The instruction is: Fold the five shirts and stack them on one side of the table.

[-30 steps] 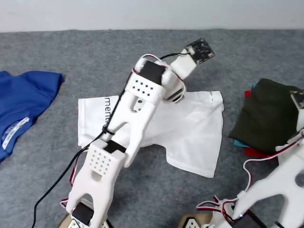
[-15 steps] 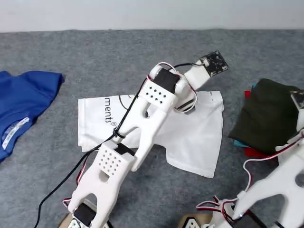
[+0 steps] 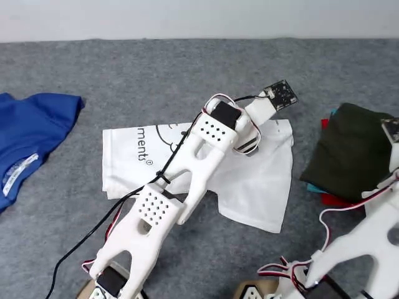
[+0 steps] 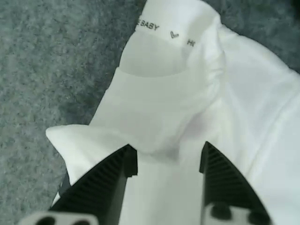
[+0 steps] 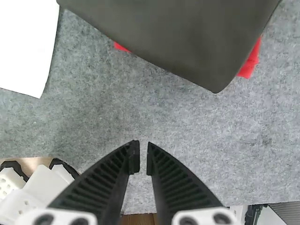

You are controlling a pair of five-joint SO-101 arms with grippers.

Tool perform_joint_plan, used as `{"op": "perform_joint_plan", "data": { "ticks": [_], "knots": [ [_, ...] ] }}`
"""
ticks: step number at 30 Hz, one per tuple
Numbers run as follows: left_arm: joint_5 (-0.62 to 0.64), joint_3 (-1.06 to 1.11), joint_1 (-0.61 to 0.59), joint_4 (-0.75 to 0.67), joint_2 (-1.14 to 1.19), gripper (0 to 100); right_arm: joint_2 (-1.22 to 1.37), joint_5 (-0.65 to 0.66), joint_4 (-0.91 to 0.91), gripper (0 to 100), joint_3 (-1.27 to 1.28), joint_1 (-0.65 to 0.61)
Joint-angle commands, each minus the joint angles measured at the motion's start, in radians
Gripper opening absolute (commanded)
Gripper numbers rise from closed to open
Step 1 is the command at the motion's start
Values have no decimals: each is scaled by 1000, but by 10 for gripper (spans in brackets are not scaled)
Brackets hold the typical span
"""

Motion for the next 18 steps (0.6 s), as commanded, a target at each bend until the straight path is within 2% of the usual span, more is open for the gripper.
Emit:
{"op": "perform_joint_plan", "data": {
  "ticks": [1, 9, 18],
  "knots": [
    [18, -56, 15, -52, -17, 138, -41, 6, 38, 43, -3, 4],
    [18, -185, 77, 21, -15, 15, -41, 6, 38, 43, -3, 4],
    [15, -292, 186, 209, -15, 14, -36, 8, 38, 43, -3, 4]
  ]
}}
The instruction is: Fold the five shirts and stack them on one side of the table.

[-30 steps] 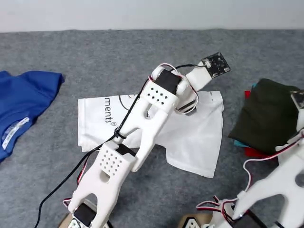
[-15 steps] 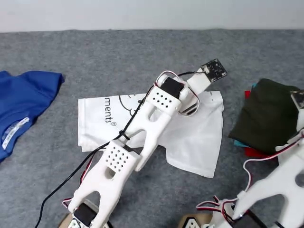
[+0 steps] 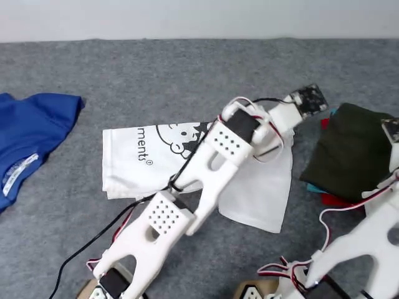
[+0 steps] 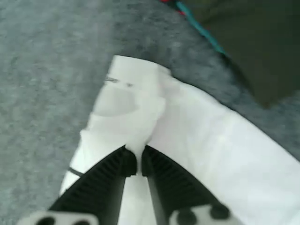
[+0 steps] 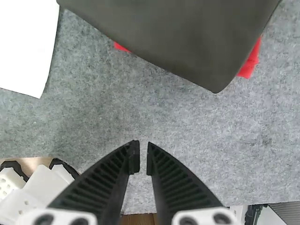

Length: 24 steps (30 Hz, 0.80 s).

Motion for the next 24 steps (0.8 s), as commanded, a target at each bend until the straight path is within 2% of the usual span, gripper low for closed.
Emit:
{"op": "perform_joint_plan", "data": {
  "ticks": [1, 9, 14, 17, 21, 24],
  "knots": [
    [6, -68, 63, 71, -12, 14, -36, 8, 38, 43, -3, 4],
    [6, -76, 163, 86, -6, 14, -36, 8, 38, 43, -3, 7],
    [9, -50, 192, 5, 31, 21, -38, 8, 38, 43, -3, 8],
    [9, -53, 190, -37, 89, 78, -38, 8, 38, 43, -3, 8],
    [46, -54, 172, -20, 123, 208, -38, 8, 38, 43, -3, 8],
    [46, -68, 137, 23, 118, 225, -38, 8, 38, 43, -3, 8]
  ]
}}
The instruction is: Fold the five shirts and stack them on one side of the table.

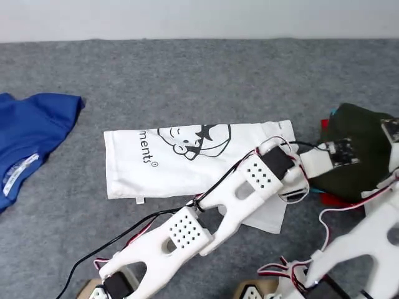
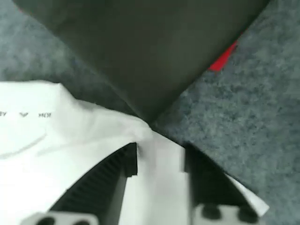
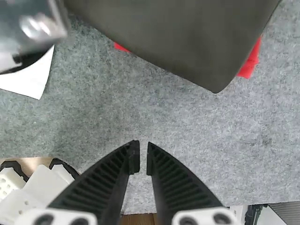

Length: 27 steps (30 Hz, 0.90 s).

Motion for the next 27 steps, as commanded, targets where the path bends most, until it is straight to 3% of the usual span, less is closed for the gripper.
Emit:
{"op": "perform_joint_plan", "data": {
  "ticks": [1, 7, 13, 19, 27],
  "knots": [
    [-17, -51, -46, 58, -29, 225, -38, 8, 38, 43, -3, 8],
    [-57, -131, -158, 137, -81, 218, -31, 8, 36, 43, -3, 4],
    [-58, -124, -239, 138, -173, 131, -31, 8, 36, 43, -3, 4],
    [-58, 81, -273, 138, -264, 58, -31, 8, 36, 43, -3, 4],
    [-77, 265, -230, 127, -273, 39, -31, 8, 24, 43, -2, 4]
  ]
}}
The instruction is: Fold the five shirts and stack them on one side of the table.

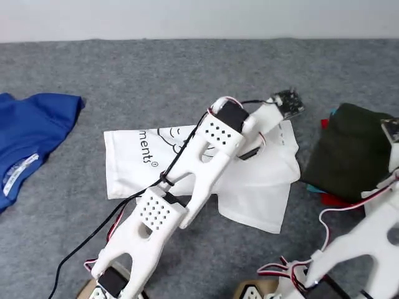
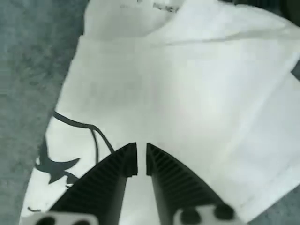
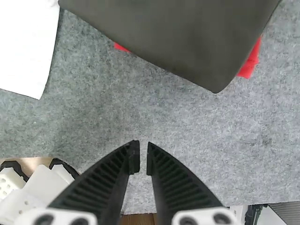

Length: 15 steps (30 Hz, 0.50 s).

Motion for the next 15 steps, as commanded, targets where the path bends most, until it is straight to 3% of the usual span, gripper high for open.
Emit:
{"op": "perform_joint_plan", "data": {
  "ticks": [1, 5, 15],
  "knots": [
    [-43, 16, 34, 12, -55, 39, -31, 8, 24, 43, -6, 4],
    [-69, 19, 46, -28, 34, 39, -31, 8, 24, 43, -6, 4],
    [-123, -59, -74, -29, 149, 39, -39, 9, 28, 43, -6, 8]
  ]
}}
